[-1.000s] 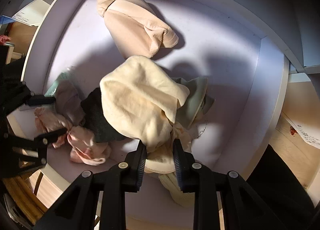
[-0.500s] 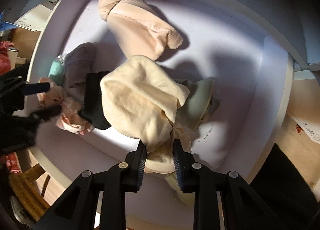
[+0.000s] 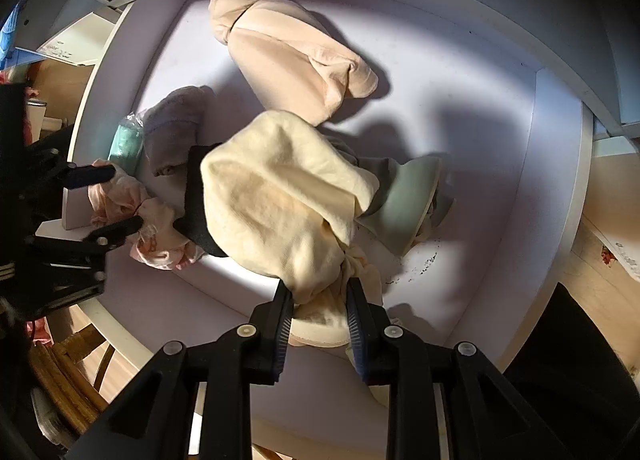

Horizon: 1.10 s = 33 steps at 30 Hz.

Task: Organize soft objects
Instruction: 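Grasp the cream garment with the right tool while the left tool nears the sock bundle, then drop the cream garment into the gold tray while the left tool grasps the sock bundle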

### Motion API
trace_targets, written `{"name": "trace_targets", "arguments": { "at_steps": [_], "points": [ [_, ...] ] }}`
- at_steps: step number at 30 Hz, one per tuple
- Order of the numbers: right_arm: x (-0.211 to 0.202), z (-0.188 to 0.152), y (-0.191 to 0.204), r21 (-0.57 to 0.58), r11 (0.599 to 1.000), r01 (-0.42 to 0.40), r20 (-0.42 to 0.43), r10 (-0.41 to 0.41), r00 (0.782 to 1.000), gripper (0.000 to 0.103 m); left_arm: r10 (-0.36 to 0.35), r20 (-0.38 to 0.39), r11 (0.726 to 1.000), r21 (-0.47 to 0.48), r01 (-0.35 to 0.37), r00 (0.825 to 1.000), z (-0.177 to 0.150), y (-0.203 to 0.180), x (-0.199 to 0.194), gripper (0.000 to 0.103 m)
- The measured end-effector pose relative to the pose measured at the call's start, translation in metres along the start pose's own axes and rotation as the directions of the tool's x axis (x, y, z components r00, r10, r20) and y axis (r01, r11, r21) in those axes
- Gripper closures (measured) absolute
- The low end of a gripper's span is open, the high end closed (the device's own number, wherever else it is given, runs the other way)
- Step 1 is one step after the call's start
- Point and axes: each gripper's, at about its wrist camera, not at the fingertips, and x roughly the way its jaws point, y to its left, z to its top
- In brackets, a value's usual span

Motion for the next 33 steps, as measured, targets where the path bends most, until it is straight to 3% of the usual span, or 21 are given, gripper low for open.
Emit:
{"name": "trace_targets", "arguments": {
  "at_steps": [5, 8, 11, 15, 18, 21, 28, 33],
  "points": [
    [0.002, 0.002, -0.003, 0.003, 1.0, -0.008, -0.004, 0.008, 1.0, 0.077, -0.026, -0.074, 0.997, 0.068, 0.031, 0.997, -0.009, -0.01, 0.001, 0.045],
    [0.007, 0.003, -0.004, 0.002, 1.0, -0.008, -0.006, 0.008, 1.0, 0.077, 0.021, -0.117, 0.992, 0.125, -0.006, 0.993, -0.011, -0.031, 0.027, 0.045],
    [0.007, 0.004, -0.005, 0.006, 1.0, -0.009, -0.003, 0.009, 1.0, 0.077, 0.065, -0.106, 0.988, 0.144, -0.049, 0.992, -0.014, -0.035, 0.032, 0.043],
    [0.004, 0.003, -0.006, 0.016, 1.0, -0.006, 0.005, 0.006, 1.0, 0.077, 0.065, -0.084, 0.998, 0.026, -0.063, 0.994, -0.012, -0.029, 0.03, 0.044],
    [0.002, 0.003, -0.006, 0.02, 1.0, -0.005, 0.012, 0.004, 1.0, 0.077, -0.071, -0.058, 0.981, -0.186, 0.059, 0.996, -0.011, -0.008, 0.027, 0.044],
    [0.001, 0.0, -0.005, 0.019, 1.0, -0.003, 0.01, 0.003, 1.0, 0.077, -0.175, -0.04, 0.943, -0.295, 0.156, 0.984, -0.015, 0.008, 0.026, 0.044],
    [-0.021, -0.009, 0.004, 0.015, 0.998, -0.064, 0.047, 0.063, 0.997, 0.077, -0.063, -0.086, 0.99, -0.135, 0.051, 0.994, -0.013, -0.027, 0.018, 0.043],
    [-0.071, -0.03, 0.007, 0.014, 0.975, -0.223, 0.144, 0.218, 0.965, 0.077, -0.025, -0.098, 0.996, -0.09, 0.017, 0.995, -0.014, -0.041, 0.021, 0.041]
  ]
}}
